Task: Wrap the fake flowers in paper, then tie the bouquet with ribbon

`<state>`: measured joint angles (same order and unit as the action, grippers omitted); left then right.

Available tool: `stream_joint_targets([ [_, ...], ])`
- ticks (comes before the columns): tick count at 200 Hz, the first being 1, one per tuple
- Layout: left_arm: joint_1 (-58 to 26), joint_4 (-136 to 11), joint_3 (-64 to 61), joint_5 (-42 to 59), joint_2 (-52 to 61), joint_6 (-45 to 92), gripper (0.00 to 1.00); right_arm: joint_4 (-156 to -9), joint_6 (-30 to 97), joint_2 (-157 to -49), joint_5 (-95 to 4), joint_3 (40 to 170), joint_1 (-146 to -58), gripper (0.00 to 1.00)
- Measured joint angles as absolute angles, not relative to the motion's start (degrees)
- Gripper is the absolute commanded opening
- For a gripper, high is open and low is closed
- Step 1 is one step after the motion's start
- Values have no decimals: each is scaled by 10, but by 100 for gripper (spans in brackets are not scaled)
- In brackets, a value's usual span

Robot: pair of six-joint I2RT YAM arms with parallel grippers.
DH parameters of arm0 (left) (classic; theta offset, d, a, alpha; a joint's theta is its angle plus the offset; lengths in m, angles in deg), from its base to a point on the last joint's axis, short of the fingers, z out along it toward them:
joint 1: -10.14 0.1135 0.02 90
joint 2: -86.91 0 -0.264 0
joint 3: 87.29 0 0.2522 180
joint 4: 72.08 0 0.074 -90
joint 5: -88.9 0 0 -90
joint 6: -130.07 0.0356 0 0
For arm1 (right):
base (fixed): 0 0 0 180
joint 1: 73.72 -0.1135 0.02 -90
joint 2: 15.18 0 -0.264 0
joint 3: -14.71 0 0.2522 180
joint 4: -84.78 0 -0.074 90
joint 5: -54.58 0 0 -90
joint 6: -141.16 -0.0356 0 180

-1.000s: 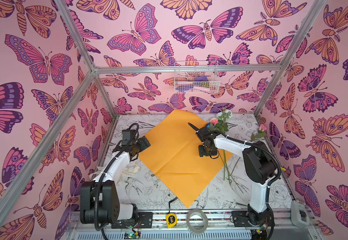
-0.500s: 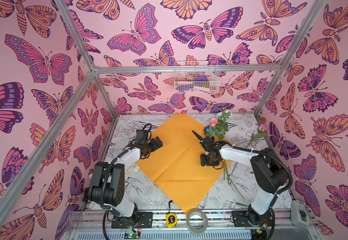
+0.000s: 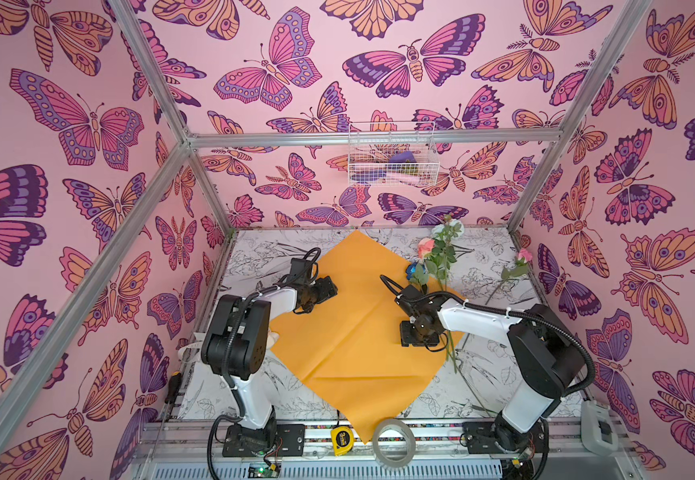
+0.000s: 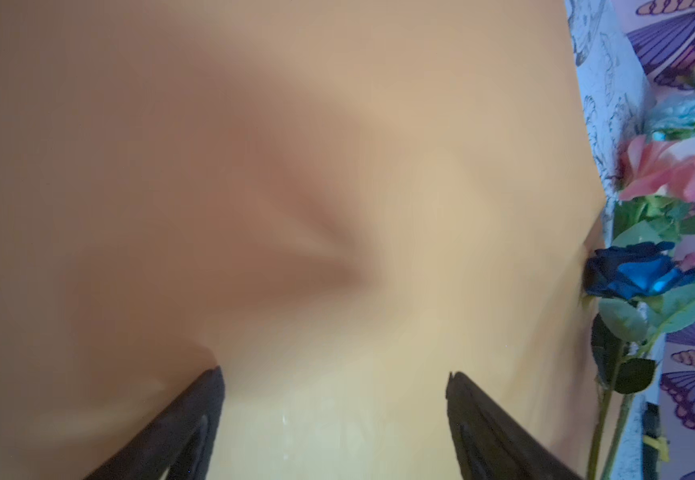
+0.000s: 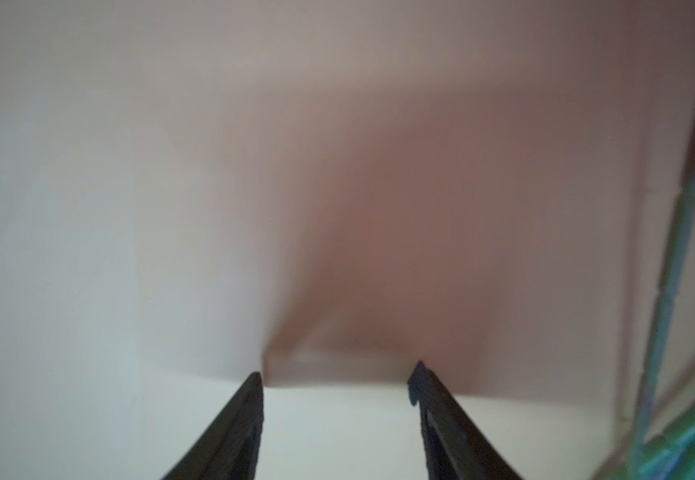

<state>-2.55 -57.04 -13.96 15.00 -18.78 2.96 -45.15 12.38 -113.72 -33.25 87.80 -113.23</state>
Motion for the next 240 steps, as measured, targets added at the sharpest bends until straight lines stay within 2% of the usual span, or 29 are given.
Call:
stream_joint_targets([
  [58, -32, -603, -58, 173, -269, 31, 76, -435, 158, -1034, -294, 936, -1058, 58],
  [89, -32, -613, -42, 178, -284, 27, 76, -435, 198, -1033, -287, 961, -1008, 57],
  [125, -32, -610, -69, 174, -258, 24, 84, -434, 237, -1093, -291, 967, -980, 54],
  [159, -30, -596, -114, 170, -187, 22, 100, -429, 263, -1155, -293, 974, -970, 51],
  [185, -30, -594, -143, 163, -117, 25, 99, -429, 275, -1186, -296, 980, -963, 50],
  [215, -29, -585, -180, 147, -36, 30, 99, -433, 287, -1208, -304, 981, -957, 39],
  [240, -29, -574, -228, 136, 23, 31, 99, -435, 295, -1234, -310, 986, -956, 24],
])
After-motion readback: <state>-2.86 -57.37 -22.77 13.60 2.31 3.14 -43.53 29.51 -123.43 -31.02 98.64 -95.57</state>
